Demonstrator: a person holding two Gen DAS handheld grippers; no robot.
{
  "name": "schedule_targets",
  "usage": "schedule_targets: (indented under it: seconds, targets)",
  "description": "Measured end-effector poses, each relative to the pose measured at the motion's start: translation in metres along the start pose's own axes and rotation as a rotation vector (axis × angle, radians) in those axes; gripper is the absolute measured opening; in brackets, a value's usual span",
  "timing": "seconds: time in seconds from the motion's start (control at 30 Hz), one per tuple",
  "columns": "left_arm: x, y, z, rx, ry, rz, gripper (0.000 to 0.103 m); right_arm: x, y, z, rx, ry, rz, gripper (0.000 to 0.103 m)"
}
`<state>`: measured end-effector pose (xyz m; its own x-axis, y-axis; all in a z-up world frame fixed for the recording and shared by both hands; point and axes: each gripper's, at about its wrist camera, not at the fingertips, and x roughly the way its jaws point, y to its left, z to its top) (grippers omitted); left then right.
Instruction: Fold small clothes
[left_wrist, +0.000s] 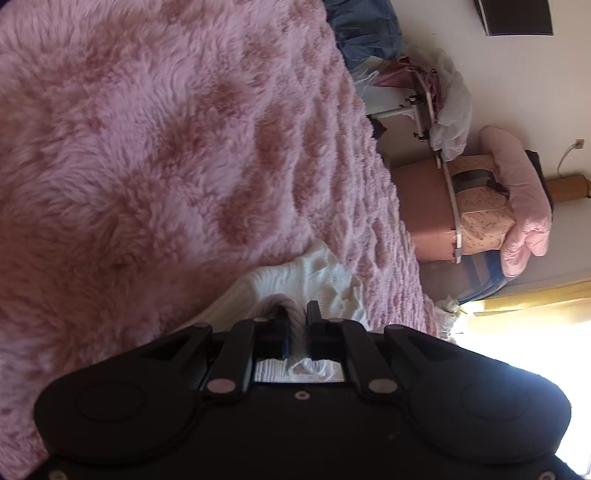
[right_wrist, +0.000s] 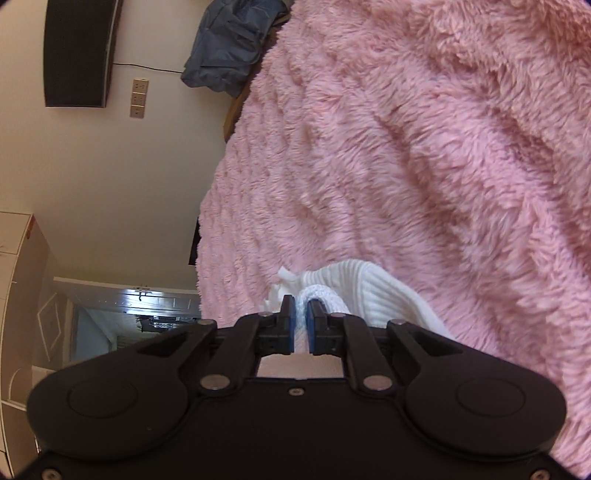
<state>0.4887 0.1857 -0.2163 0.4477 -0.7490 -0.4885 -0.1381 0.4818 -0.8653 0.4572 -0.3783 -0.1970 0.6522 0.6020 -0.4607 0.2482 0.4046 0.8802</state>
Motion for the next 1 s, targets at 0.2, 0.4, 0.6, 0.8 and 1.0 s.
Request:
schedule_targets:
  seconds: [0.2, 0.4, 0.6, 0.8, 1.0]
  targets:
    - [0.004, 0.011, 0.012, -0.067, 0.018, -0.006, 0.019, 0.006, -0.015, 0.002, 0.04, 0.004, -0.003, 0.01]
    - [-0.046, -0.031, 0.019, 0.11, -0.141, 0.008, 0.041, -0.022, 0.002, 0.002, -0.037, -0.063, 0.026, 0.039]
    - [-0.069, -0.096, -0.043, 0.502, -0.225, 0.176, 0.044, -0.036, 0.075, -0.039, -0.494, -0.112, -0.141, 0.039]
    - [-0.029, -0.111, -0.123, 0.793, -0.197, 0.331, 0.049, -0.012, 0.118, -0.108, -1.03, -0.156, -0.455, 0.038]
    - [0.019, -0.083, -0.146, 0.802, -0.097, 0.406, 0.049, 0.024, 0.095, -0.079, -1.06, -0.078, -0.492, 0.038]
